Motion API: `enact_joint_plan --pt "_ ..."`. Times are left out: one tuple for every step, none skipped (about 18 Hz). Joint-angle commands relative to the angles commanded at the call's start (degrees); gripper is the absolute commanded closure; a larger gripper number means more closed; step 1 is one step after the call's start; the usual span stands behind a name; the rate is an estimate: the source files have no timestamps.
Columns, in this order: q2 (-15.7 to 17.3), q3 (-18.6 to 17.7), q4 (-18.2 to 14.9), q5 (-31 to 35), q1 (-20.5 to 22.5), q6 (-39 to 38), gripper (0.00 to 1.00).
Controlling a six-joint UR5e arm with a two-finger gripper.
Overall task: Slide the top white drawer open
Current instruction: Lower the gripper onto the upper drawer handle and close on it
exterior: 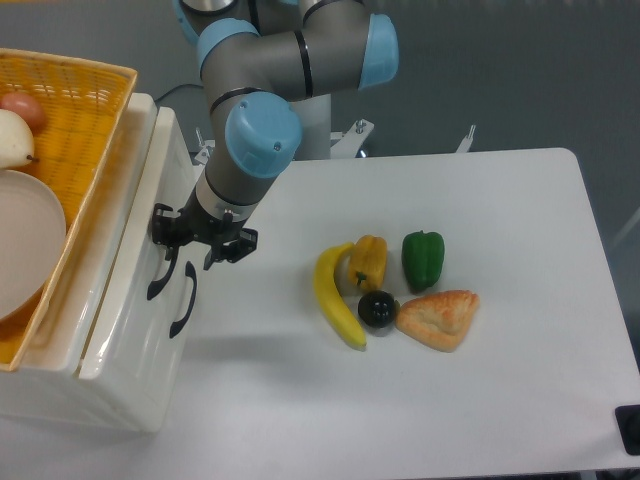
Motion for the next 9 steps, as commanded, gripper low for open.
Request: enact_joint_plan --pt "0.09 0.00 0.00 0.00 0.00 0.00 0.50" --pt "0.09 0.00 0.00 0.00 0.00 0.09 0.52" --pt "0.09 0.00 0.00 0.00 0.00 0.00 0.52" --pt "0.09 0.00 0.00 0.00 0.00 0.09 0.53" --pt "0.09 0.00 0.00 -0.09 0.00 0.09 0.55" --pt "0.17 0.09 0.00 -0.26 0.09 0.09 0.56" --pt "0.18 0.09 -0.09 -0.26 0.09 0.00 0.56" --pt "0.18 0.09 -0.09 -0.26 0.09 0.09 0.57" --pt "0.18 0.09 -0.09 -0.35 0.09 0.09 0.57"
